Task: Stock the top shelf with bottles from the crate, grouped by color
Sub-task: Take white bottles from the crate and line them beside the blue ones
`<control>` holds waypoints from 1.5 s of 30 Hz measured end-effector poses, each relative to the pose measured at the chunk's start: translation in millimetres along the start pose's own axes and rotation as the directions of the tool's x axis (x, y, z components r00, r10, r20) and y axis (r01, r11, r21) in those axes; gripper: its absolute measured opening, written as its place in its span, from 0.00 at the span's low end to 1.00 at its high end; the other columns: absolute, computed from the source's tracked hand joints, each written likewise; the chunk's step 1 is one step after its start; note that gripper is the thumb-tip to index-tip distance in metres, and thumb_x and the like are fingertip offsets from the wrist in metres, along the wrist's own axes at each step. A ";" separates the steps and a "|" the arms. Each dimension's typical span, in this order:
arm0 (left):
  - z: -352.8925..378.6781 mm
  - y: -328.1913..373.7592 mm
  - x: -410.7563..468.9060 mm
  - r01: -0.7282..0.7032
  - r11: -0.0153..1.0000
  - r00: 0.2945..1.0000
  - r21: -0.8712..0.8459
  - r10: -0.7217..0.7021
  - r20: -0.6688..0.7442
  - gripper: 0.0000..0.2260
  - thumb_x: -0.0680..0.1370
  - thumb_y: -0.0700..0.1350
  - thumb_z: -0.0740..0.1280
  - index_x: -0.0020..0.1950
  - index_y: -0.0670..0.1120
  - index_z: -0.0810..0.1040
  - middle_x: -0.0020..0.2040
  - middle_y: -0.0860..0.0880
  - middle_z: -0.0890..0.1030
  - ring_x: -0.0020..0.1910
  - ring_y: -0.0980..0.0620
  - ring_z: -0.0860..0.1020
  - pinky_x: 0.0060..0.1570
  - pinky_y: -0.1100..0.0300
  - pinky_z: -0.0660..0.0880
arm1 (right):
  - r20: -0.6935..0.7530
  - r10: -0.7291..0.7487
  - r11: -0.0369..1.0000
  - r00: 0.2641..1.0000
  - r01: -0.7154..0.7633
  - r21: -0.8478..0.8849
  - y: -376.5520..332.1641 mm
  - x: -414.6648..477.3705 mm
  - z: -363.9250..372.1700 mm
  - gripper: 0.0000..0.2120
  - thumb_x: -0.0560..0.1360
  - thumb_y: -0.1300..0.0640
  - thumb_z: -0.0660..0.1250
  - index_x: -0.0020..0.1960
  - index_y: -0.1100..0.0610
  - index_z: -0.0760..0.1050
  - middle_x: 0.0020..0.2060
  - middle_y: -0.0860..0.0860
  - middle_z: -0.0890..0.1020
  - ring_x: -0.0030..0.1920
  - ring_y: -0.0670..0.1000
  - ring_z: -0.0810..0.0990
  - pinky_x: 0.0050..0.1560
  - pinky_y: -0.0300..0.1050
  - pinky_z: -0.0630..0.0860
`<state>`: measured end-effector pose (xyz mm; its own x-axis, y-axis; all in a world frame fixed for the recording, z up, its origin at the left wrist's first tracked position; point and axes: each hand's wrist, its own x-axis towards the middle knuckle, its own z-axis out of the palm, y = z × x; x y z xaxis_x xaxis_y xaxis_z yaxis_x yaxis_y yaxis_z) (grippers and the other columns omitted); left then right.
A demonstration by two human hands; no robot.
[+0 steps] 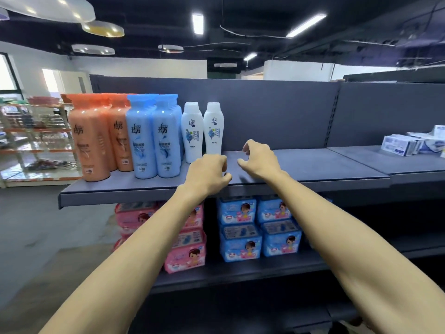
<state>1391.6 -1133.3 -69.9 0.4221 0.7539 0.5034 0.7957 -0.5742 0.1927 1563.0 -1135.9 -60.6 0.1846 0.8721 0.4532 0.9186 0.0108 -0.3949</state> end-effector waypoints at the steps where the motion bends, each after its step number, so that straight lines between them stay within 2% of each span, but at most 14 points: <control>1: 4.5 9.0 -1.5 -0.014 1.000 1.000 -0.014 0.014 -0.005 0.07 0.73 0.50 0.65 0.46 0.48 0.76 0.44 0.50 0.81 0.44 0.45 0.78 0.40 0.55 0.74 | -0.016 0.004 1.000 1.000 -0.004 0.007 6.9 -6.6 -3.7 0.15 0.74 0.51 0.67 0.59 0.56 0.73 0.55 0.52 0.80 0.54 0.56 0.78 0.54 0.53 0.77; 6: 40.3 60.8 -15.7 -0.102 0.988 0.995 -0.114 0.099 -0.029 0.06 0.73 0.49 0.65 0.41 0.48 0.74 0.41 0.49 0.81 0.43 0.44 0.78 0.37 0.56 0.68 | -0.147 0.002 1.000 0.989 0.000 0.014 53.1 -60.7 -14.2 0.09 0.74 0.53 0.67 0.52 0.55 0.75 0.48 0.50 0.80 0.47 0.54 0.79 0.47 0.48 0.75; 9: 79.6 90.0 -36.4 -0.126 0.974 0.990 -0.187 0.135 0.035 0.06 0.73 0.50 0.65 0.40 0.49 0.73 0.41 0.49 0.81 0.43 0.44 0.78 0.38 0.55 0.71 | -0.202 0.004 1.000 0.979 -0.008 -0.020 92.7 -107.5 -9.5 0.07 0.74 0.53 0.67 0.49 0.54 0.72 0.44 0.50 0.77 0.43 0.54 0.77 0.43 0.49 0.74; 15: 169.3 121.9 -95.3 -0.132 0.962 0.968 -0.237 0.177 0.180 0.06 0.74 0.50 0.64 0.45 0.48 0.75 0.44 0.52 0.80 0.46 0.47 0.78 0.40 0.54 0.72 | -0.042 0.163 0.985 0.986 -0.165 -0.050 176.5 -197.4 18.5 0.09 0.75 0.52 0.67 0.52 0.52 0.71 0.45 0.48 0.77 0.42 0.52 0.78 0.45 0.50 0.76; 19: 213.2 128.4 -126.6 -0.082 0.959 0.958 -0.270 0.150 0.243 0.05 0.74 0.50 0.65 0.46 0.49 0.75 0.44 0.53 0.80 0.46 0.48 0.78 0.38 0.57 0.67 | 0.028 0.259 0.965 0.966 -0.257 -0.046 214.5 -240.7 47.8 0.10 0.74 0.51 0.68 0.53 0.51 0.71 0.43 0.46 0.76 0.41 0.50 0.77 0.45 0.49 0.75; 21: 230.0 134.7 -144.7 -0.035 0.954 0.950 -0.297 0.124 0.286 0.05 0.74 0.50 0.65 0.46 0.50 0.75 0.43 0.54 0.80 0.45 0.49 0.77 0.39 0.57 0.68 | 0.069 0.311 0.950 0.948 -0.309 -0.039 229.0 -258.6 66.1 0.10 0.74 0.52 0.68 0.53 0.51 0.71 0.43 0.46 0.77 0.41 0.50 0.78 0.44 0.48 0.75; 24: 259.2 144.5 -180.8 0.069 0.936 0.918 -0.346 0.077 0.390 0.04 0.73 0.50 0.65 0.44 0.51 0.75 0.41 0.54 0.79 0.42 0.50 0.77 0.39 0.57 0.71 | 0.176 0.387 0.921 0.905 -0.389 -0.025 250.1 -287.2 102.4 0.10 0.74 0.51 0.68 0.53 0.50 0.71 0.45 0.45 0.77 0.41 0.48 0.78 0.44 0.47 0.76; 27: 291.2 144.2 -222.8 0.140 0.934 0.874 -0.328 0.039 0.485 0.03 0.74 0.49 0.64 0.45 0.51 0.75 0.41 0.54 0.78 0.42 0.50 0.76 0.38 0.58 0.68 | 0.272 0.459 0.883 0.846 -0.467 -0.038 267.5 -321.8 139.9 0.10 0.73 0.51 0.67 0.52 0.49 0.70 0.45 0.44 0.77 0.42 0.49 0.78 0.45 0.46 0.75; 33: 344.9 125.4 -293.4 0.188 0.955 0.767 -0.230 0.003 0.641 0.04 0.75 0.49 0.63 0.45 0.50 0.74 0.43 0.51 0.79 0.44 0.47 0.78 0.39 0.54 0.72 | 0.445 0.574 0.798 0.687 -0.591 -0.117 297.6 -387.3 203.3 0.11 0.72 0.52 0.68 0.52 0.50 0.71 0.45 0.47 0.79 0.46 0.54 0.79 0.48 0.49 0.76; 39: 387.8 116.1 -334.9 0.288 0.939 0.665 -0.188 -0.055 0.745 0.05 0.74 0.49 0.62 0.47 0.50 0.74 0.45 0.51 0.80 0.46 0.47 0.79 0.44 0.51 0.76 | 0.571 0.607 0.747 0.554 -0.642 -0.171 326.1 -420.9 263.5 0.13 0.73 0.55 0.69 0.55 0.54 0.72 0.48 0.52 0.81 0.49 0.58 0.79 0.51 0.50 0.76; 45: 430.2 101.1 -364.8 0.369 0.919 0.608 -0.137 -0.127 0.784 0.05 0.75 0.49 0.62 0.48 0.51 0.74 0.46 0.54 0.79 0.46 0.50 0.78 0.43 0.56 0.74 | 0.647 0.581 0.761 0.494 -0.611 -0.217 346.9 -428.6 335.6 0.14 0.74 0.56 0.67 0.58 0.57 0.71 0.53 0.57 0.79 0.53 0.61 0.79 0.53 0.53 0.76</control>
<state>1505.0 -1329.0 -596.5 0.4958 0.7817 -0.3783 0.8276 -0.2934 0.4785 1685.4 -1341.7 -660.0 0.3987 0.7536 -0.5226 0.6626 -0.6307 -0.4039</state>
